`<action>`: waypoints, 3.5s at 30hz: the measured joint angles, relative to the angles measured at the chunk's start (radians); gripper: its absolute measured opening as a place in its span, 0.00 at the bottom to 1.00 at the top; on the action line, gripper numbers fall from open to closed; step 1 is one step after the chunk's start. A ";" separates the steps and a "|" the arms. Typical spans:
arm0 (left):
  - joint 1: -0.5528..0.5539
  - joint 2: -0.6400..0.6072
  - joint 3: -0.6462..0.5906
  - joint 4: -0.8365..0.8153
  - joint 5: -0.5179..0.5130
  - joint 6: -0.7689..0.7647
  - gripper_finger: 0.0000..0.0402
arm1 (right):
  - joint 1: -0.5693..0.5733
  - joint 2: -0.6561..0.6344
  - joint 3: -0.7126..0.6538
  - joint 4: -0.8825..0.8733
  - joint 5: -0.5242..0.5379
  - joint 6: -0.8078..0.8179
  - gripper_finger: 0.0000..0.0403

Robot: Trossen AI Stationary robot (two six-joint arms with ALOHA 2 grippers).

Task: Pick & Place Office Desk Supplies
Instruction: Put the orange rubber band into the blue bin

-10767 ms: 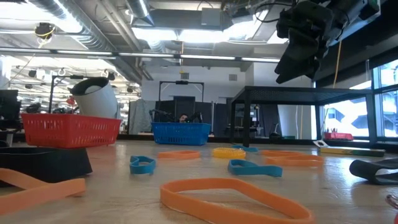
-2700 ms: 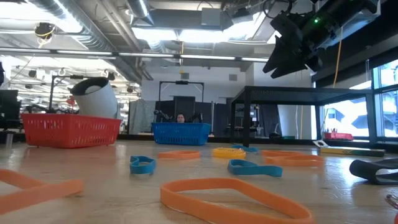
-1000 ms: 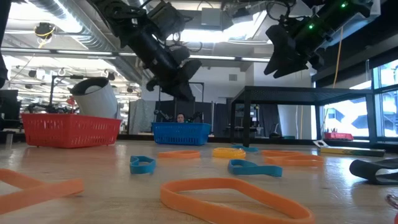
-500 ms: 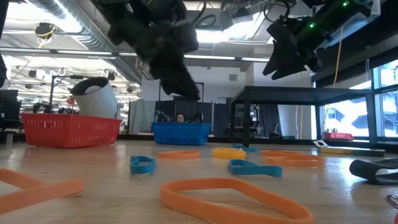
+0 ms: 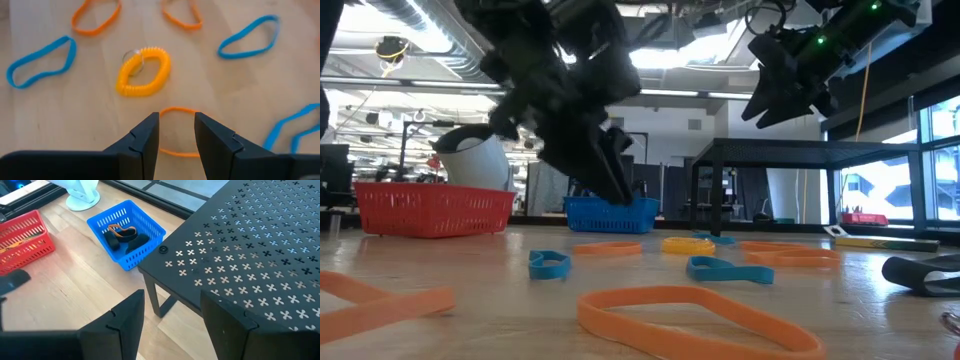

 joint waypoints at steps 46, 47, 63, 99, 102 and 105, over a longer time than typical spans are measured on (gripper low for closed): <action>0.074 -0.352 -0.002 0.318 -0.107 0.110 0.00 | 0.000 0.000 0.000 0.010 0.002 0.002 0.48; 0.074 -0.376 -0.002 0.347 -0.107 0.110 0.00 | 0.000 0.000 0.000 0.011 0.002 0.002 0.48; 0.070 -0.502 0.000 0.352 -0.363 0.047 0.00 | 0.000 0.000 0.000 0.011 0.003 -0.005 0.48; 0.427 0.020 -0.001 0.224 -0.638 -0.297 0.03 | 0.000 0.000 0.000 0.015 0.056 -0.012 0.48; 0.426 0.020 -0.001 0.224 -0.647 -0.319 0.06 | 0.000 0.000 0.000 0.015 0.056 -0.012 0.48; 0.427 0.016 -0.001 0.225 -0.649 -0.320 0.10 | 0.000 0.000 0.000 0.015 0.056 -0.012 0.48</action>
